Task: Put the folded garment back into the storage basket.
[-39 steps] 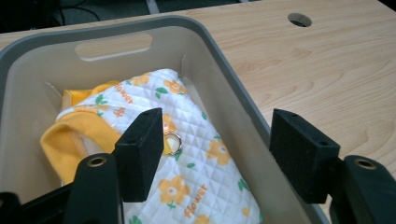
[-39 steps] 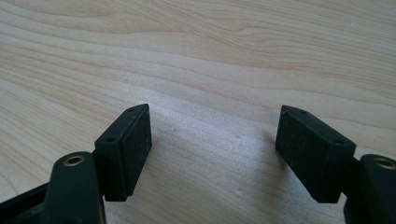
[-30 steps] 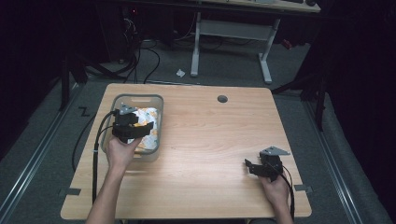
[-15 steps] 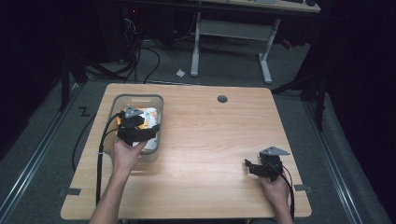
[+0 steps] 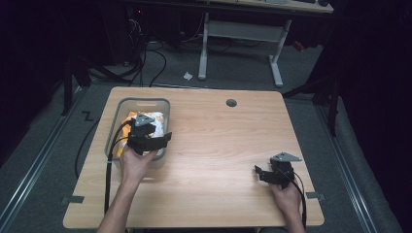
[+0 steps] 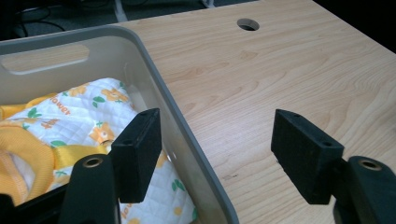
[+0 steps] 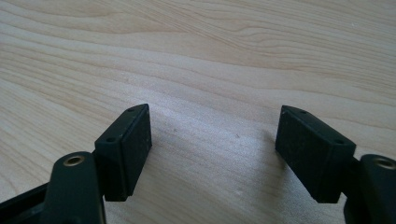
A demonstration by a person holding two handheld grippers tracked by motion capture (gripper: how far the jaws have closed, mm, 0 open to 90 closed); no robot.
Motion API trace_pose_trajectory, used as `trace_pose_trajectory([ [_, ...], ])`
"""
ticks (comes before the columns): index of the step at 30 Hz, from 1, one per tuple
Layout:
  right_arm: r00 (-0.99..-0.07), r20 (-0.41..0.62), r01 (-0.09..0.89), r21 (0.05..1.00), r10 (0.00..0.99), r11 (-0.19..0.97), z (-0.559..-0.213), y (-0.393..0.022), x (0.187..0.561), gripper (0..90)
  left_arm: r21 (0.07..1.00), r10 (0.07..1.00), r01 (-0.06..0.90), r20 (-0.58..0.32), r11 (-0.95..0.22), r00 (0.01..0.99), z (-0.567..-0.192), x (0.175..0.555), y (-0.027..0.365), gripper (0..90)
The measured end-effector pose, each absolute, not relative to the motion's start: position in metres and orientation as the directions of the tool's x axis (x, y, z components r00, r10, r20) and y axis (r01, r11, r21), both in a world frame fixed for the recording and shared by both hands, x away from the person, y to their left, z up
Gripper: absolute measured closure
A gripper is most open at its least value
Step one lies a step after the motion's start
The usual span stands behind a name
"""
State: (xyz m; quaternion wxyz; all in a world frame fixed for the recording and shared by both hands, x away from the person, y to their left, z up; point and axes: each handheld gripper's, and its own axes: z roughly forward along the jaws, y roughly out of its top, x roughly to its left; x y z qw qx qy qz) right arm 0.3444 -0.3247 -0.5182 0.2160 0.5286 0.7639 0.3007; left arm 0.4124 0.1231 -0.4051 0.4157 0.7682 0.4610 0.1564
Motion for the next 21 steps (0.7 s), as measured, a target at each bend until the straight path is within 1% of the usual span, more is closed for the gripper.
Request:
trace_pose_trajectory([
  [21,-0.348,-0.012,0.678,0.688,0.937,0.26,-0.518,-0.325,0.344,27.2,0.784,0.805,0.574,-0.173,-0.237,0.568,-0.41,0.4,0.106,33.7],
])
